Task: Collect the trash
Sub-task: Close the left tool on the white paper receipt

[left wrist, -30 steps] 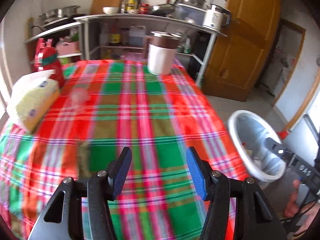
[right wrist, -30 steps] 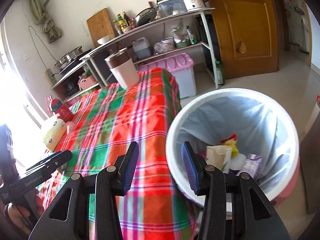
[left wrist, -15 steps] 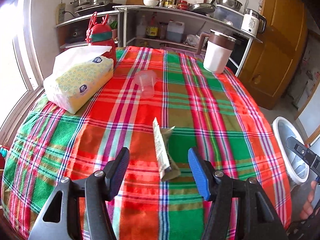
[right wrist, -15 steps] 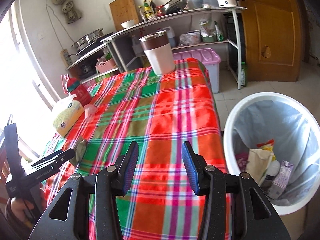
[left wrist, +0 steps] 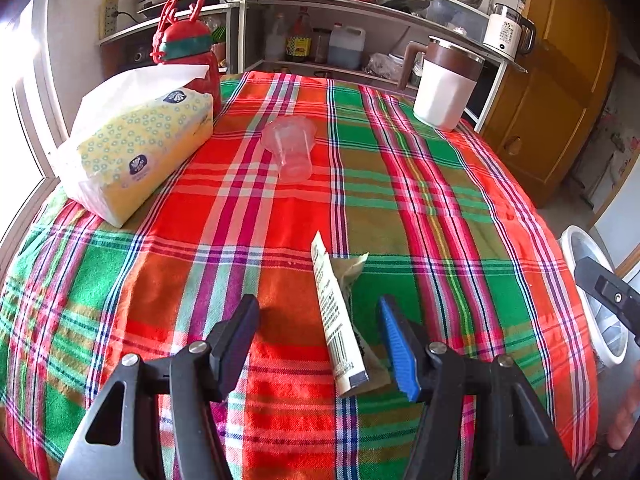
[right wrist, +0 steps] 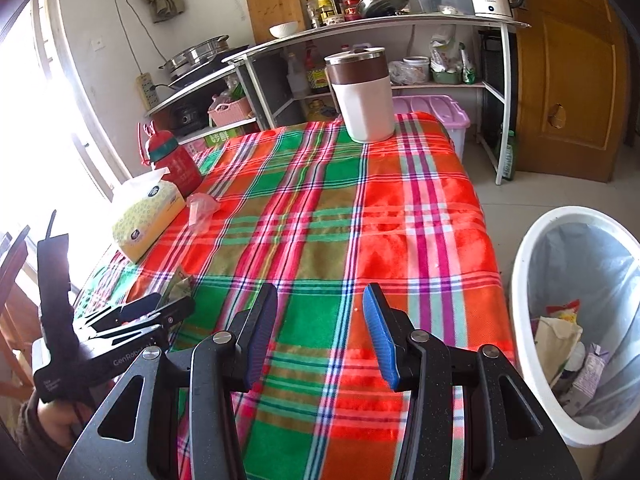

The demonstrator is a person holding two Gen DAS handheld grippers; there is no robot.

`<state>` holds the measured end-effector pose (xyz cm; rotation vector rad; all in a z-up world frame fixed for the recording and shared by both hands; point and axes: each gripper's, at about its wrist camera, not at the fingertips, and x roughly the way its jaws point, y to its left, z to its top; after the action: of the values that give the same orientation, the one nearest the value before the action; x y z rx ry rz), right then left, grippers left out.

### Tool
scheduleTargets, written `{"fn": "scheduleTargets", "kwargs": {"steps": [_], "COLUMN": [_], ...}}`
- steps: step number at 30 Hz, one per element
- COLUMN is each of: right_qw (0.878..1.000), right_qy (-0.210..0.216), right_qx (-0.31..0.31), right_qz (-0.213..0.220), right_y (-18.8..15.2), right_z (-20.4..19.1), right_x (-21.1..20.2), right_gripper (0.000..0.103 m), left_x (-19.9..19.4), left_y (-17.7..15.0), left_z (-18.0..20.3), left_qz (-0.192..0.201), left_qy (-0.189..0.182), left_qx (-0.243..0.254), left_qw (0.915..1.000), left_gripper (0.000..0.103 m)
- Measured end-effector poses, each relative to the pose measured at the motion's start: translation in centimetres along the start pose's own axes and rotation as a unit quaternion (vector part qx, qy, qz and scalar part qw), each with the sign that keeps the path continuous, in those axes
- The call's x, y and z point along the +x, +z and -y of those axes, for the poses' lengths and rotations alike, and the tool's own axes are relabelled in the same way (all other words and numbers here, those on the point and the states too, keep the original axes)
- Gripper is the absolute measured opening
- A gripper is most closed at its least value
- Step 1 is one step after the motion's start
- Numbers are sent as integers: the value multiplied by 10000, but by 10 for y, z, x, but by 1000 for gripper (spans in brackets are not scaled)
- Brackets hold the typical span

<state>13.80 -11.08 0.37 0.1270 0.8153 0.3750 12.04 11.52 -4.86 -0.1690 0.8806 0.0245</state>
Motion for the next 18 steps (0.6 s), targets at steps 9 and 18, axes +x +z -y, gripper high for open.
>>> {"fn": "scheduleTargets", "kwargs": {"steps": [9, 18], "right_qw": [9998, 9990], "right_qy": [19, 164], "right_qx": [-132, -312], "right_qz": [-118, -274], "right_y": [7, 16], "right_z": [-23, -53], "right_x": [16, 43], "right_gripper": [46, 46], "left_x": [-3, -13], "left_y": [2, 4], "left_z": [-15, -44], "left_qz": [17, 172], "left_qy": [-74, -220], "left_qx": [119, -119], "left_qw": [9999, 9995], "left_gripper": [24, 18]}}
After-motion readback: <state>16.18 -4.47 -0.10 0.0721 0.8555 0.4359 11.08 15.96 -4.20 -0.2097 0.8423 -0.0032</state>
